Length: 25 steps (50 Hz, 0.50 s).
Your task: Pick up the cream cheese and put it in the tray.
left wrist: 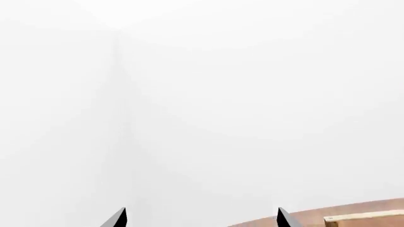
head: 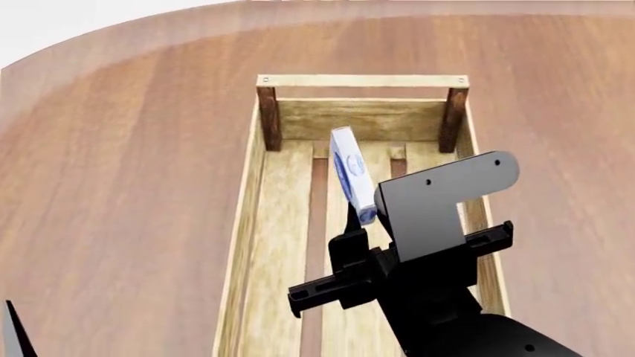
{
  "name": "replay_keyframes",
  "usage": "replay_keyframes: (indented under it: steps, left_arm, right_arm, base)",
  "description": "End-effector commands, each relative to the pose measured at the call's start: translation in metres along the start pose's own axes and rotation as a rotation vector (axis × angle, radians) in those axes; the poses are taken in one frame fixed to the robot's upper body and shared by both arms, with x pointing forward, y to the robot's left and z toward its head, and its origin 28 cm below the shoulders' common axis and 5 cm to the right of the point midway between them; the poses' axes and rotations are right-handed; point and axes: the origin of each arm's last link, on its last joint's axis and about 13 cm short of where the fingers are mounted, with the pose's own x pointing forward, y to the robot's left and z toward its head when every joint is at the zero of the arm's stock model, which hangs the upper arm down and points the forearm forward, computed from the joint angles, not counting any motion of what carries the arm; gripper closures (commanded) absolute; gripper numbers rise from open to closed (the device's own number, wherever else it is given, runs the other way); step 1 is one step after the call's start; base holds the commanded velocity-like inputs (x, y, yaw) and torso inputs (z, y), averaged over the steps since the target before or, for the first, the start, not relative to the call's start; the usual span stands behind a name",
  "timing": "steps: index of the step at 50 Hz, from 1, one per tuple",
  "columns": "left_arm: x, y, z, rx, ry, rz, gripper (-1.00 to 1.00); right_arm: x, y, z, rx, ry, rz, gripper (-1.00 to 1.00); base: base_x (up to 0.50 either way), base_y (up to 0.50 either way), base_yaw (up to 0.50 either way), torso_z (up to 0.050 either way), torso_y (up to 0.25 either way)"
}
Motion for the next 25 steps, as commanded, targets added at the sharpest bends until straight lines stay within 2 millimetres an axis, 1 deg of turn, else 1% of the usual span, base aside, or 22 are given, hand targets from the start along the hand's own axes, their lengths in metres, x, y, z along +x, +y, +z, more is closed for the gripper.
replay_keyframes:
  steps: [1,14,25]
  left_arm:
    - [0.000,0.001,0.000,-0.001,-0.003,0.006,-1.00]
    - [0.001,0.001,0.000,0.001,-0.005,0.011,-1.00]
    - [0.001,0.000,0.000,0.004,-0.004,0.011,-1.00]
  right_arm:
    - [0.000,-0.001,0.002,-0.014,-0.014,-0.011,1.00]
    - [0.000,-0.001,-0.002,-0.028,0.013,-0.008,1.00]
    - [-0.002,-0.001,-0.012,-0.029,0.038,0.000,1.00]
  base:
    - [0.00,0.00,0.00,0.000,-0.104]
    - [0.00,0.00,0.00,0.000,-0.102]
    - [0.00,0.00,0.00,0.000,-0.101]
